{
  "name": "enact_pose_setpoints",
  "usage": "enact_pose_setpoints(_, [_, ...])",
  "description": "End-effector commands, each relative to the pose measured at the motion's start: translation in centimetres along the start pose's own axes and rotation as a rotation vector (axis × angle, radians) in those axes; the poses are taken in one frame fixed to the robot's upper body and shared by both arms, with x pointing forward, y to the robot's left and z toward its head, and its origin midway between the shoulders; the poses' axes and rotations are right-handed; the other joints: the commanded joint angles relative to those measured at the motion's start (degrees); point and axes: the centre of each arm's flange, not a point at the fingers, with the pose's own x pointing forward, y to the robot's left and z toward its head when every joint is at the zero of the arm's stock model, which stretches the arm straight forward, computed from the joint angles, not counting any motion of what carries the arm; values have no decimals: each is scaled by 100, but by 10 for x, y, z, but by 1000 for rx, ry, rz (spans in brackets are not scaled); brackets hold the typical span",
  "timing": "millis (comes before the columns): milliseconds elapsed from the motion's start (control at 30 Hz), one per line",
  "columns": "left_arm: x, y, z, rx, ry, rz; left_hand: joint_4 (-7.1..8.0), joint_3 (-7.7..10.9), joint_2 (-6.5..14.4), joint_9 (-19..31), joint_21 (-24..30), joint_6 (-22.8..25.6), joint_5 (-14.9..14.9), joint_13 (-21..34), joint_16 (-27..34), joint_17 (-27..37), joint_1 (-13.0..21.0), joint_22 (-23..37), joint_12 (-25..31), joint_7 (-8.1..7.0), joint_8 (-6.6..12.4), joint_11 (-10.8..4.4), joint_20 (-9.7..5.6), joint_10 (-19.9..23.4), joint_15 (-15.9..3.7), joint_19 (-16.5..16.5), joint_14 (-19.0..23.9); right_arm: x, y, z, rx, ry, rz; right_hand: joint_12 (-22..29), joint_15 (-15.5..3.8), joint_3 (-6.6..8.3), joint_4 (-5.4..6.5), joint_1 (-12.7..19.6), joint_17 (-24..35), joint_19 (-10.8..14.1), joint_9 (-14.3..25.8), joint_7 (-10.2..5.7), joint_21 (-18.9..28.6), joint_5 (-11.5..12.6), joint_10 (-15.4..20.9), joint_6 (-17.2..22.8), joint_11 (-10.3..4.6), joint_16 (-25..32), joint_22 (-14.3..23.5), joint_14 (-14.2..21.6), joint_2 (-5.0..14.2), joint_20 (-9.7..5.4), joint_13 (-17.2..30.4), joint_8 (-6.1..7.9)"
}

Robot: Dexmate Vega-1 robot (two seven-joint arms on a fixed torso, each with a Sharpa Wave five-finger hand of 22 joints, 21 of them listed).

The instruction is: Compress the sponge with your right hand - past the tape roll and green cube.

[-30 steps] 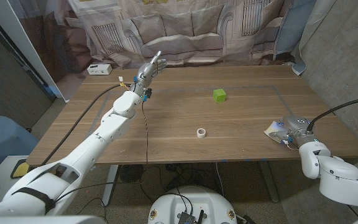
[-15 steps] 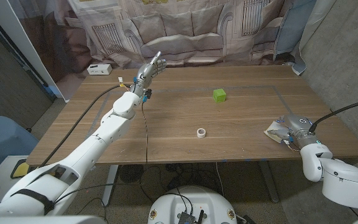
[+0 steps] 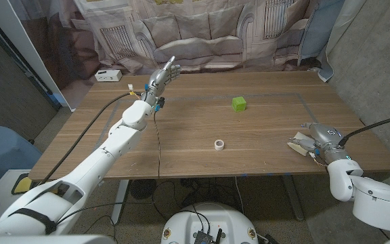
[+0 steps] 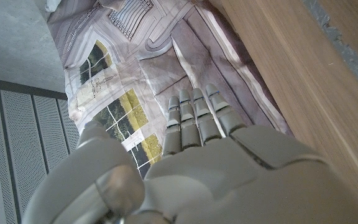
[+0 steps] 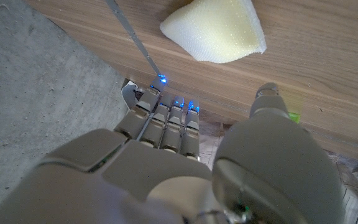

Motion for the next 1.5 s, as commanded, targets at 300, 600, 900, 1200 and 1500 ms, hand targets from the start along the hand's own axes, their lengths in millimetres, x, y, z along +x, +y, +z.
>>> enact_pose_setpoints(300, [-1, -2, -2, -2, 3, 1, -21, 47, 30, 30, 1, 22, -1, 27, -10, 15, 22, 14, -2, -3, 0, 10, 9, 13, 10, 48, 32, 4, -2, -4, 180, -34, -48, 7, 63, 8, 25, -145, -116, -377, -4, 106, -359, 40, -414, -447, 60, 0, 1, -405, 57, -135, 17, -33])
enact_pose_setpoints(600, [-2, -1, -4, -2, 5, 3, -26, 55, 33, 30, 2, 18, -3, 27, -10, 15, 29, 14, -5, 3, -2, 30, 5, 4, 5, 50, 33, 13, -4, 0, 264, -66, -92, 34, 53, 0, 55, -228, -150, -276, -4, 161, -388, 24, -492, -556, 50, 45, -1, -420, 90, -189, 19, -12])
enact_pose_setpoints(900, [-3, -1, -4, -2, 4, 9, -31, 60, 29, 30, 1, 4, -5, 27, -13, 15, 32, 13, -8, 1, -7, 26, 1, -5, 8, 50, 25, 22, -11, 5, 320, -97, -152, 53, 87, -21, 84, -304, -165, -259, -4, 214, -415, 9, -493, -558, 72, 57, 0, -432, 94, -172, 18, 10])
enact_pose_setpoints(1200, [1, -12, -7, -11, 13, -25, -35, 63, 23, 30, 1, -3, -8, 27, -15, 15, 33, 13, -16, 3, -9, 18, 0, -24, 10, 50, 21, 34, -13, 10, 374, -117, -182, 112, 97, -44, 118, -401, -191, -244, -2, 240, -460, -11, -386, -409, 146, 94, 2, -387, 105, -153, 18, 89])
enact_pose_setpoints(1500, [-1, -22, -14, -26, 34, -53, -38, 66, 18, 30, -3, -19, -9, 27, -25, 15, 32, 13, -24, 3, -14, 21, -1, -49, 11, 40, -11, 50, -13, 18, 468, -159, -164, 96, 103, -44, 123, -428, -211, -236, -2, 244, -486, -20, -430, -479, 144, 93, 4, -403, 118, -141, 18, 66])
